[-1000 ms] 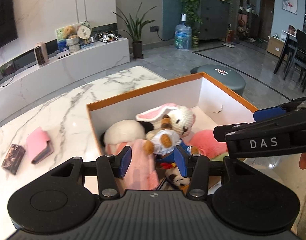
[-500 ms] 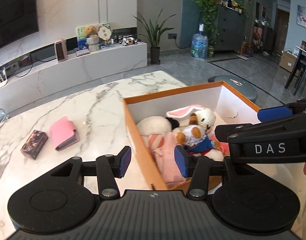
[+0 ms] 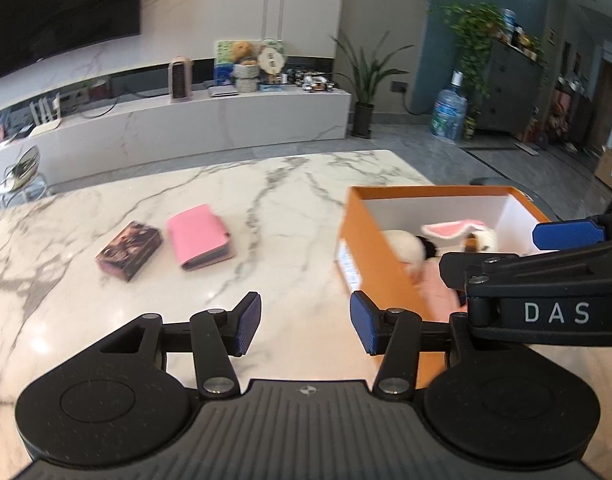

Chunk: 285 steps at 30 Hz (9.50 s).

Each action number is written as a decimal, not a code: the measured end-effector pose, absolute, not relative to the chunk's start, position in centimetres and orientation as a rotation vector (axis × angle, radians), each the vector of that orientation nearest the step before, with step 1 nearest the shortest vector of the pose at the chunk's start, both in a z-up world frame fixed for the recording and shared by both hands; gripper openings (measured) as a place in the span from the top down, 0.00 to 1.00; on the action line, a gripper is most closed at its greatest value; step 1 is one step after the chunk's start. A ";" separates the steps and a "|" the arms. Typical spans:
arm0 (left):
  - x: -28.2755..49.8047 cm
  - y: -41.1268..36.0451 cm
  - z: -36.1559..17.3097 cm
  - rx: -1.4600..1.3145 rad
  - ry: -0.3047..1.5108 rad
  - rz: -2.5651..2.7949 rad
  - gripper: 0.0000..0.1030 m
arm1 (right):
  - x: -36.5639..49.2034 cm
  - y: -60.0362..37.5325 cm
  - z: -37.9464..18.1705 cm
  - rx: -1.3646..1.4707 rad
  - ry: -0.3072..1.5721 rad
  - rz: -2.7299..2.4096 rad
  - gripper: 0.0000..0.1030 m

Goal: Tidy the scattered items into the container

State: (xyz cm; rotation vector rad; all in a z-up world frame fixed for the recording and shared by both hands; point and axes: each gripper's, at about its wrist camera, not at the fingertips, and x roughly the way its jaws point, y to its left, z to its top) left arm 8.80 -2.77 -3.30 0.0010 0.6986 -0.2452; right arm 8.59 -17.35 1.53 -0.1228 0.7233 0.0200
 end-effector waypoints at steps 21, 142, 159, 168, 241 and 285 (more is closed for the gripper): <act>13.9 10.0 -8.8 -0.072 0.803 0.002 0.35 | 16.3 -3.0 -4.3 -0.270 0.812 0.197 0.15; 8.5 2.1 -1.6 0.146 0.564 -0.104 0.33 | 10.8 -14.6 -2.2 0.143 0.741 0.264 0.22; 12.6 -11.9 -0.6 0.212 0.507 -0.438 0.33 | 11.1 -29.4 -1.1 0.235 0.672 -0.059 0.22; 13.6 -18.0 -2.2 0.257 0.524 -0.549 0.33 | 11.8 -35.0 -3.0 0.288 0.714 -0.154 0.22; 14.6 -25.9 -8.0 0.362 0.654 -0.784 0.29 | 12.5 -40.2 -5.7 0.430 0.684 -0.362 0.78; 9.3 -14.6 -4.4 0.242 0.566 -0.456 0.20 | 6.2 -30.4 -3.7 0.121 0.540 -0.346 0.42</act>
